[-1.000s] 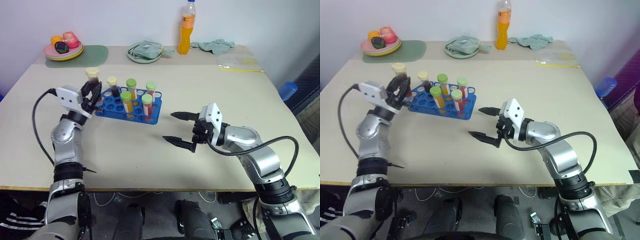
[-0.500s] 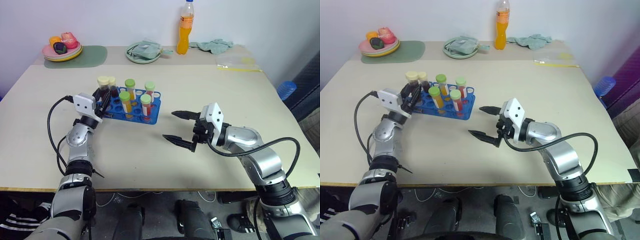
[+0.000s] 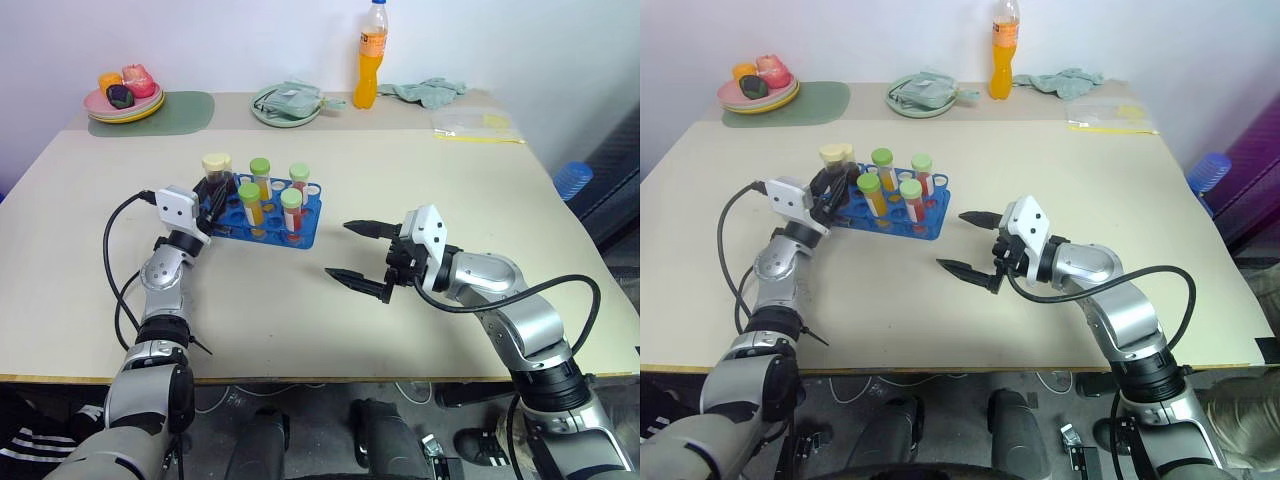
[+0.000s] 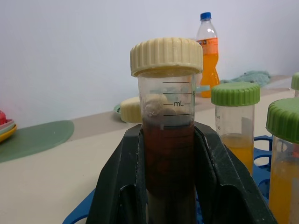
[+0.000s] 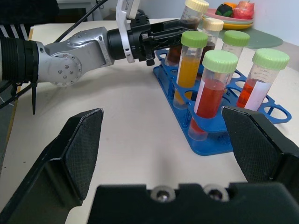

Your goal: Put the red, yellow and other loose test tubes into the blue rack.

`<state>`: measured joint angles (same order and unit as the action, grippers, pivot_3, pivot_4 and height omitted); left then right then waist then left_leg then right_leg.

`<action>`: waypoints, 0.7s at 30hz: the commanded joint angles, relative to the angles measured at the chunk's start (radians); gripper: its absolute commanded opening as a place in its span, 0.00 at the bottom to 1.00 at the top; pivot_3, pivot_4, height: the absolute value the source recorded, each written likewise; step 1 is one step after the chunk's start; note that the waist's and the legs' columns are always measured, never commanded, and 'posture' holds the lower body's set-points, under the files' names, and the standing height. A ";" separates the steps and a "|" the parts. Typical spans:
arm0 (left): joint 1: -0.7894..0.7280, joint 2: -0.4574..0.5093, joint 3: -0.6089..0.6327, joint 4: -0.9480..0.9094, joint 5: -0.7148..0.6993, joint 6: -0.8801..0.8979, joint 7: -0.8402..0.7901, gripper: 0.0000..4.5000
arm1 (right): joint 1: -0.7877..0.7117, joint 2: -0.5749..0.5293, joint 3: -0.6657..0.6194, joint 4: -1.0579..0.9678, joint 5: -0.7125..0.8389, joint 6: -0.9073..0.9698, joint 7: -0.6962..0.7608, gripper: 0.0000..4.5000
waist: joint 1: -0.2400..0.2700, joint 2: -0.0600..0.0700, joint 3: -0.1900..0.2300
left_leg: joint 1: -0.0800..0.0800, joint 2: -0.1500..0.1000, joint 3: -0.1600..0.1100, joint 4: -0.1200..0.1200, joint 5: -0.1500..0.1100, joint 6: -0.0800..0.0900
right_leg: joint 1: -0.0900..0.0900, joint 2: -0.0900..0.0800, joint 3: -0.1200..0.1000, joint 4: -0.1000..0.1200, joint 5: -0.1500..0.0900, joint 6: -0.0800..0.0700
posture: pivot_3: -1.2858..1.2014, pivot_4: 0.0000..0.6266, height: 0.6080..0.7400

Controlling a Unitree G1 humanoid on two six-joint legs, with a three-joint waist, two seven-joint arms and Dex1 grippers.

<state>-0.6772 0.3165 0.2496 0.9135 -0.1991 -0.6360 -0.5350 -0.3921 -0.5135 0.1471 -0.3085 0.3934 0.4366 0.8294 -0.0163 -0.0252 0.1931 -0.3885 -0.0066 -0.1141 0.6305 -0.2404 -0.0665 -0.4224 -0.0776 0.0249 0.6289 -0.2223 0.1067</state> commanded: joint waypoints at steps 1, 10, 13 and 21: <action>0.011 0.011 0.019 -0.011 -0.025 0.001 0.003 0.17 | -0.010 0.000 -0.022 -0.020 -0.001 -0.021 -0.002 1.00 | -0.001 0.000 0.000 | 0.000 0.000 0.000 0.000 0.000 0.000 | 0.000 0.000 0.000 0.000 0.000 0.000 | 0.52 0.24 1.00; 0.143 0.036 0.030 -0.255 -0.134 0.072 -0.079 0.99 | -0.014 -0.009 -0.029 -0.004 -0.003 -0.030 0.015 1.00 | -0.002 0.000 0.000 | 0.000 0.000 0.000 -0.001 0.000 0.000 | 0.000 0.000 0.000 0.000 0.000 0.000 | 0.52 0.24 1.00; 0.249 0.077 0.042 -0.435 -0.203 0.168 -0.122 0.99 | -0.015 -0.015 -0.033 0.003 0.001 -0.031 0.027 1.00 | -0.005 0.000 0.000 | 0.000 0.000 0.000 -0.001 0.000 0.000 | 0.000 0.000 0.000 0.000 0.000 0.000 | 0.52 0.24 1.00; 0.586 0.307 0.132 -0.862 -0.496 0.607 -0.321 0.99 | -0.014 -0.040 -0.062 0.061 0.012 -0.079 0.092 1.00 | -0.003 0.002 0.001 | 0.001 0.001 0.000 -0.002 0.000 0.000 | 0.000 0.000 0.000 0.000 -0.003 -0.005 | 0.52 0.24 1.00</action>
<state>-0.1133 0.5822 0.3395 0.1294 -0.6240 -0.1115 -0.8030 -0.3964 -0.5458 0.1184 -0.2364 0.3882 0.3900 0.9061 -0.0189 -0.0236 0.1937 -0.3879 -0.0056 -0.1139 0.6290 -0.2405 -0.0666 -0.4223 -0.0775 0.0250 0.6281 -0.2253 0.1015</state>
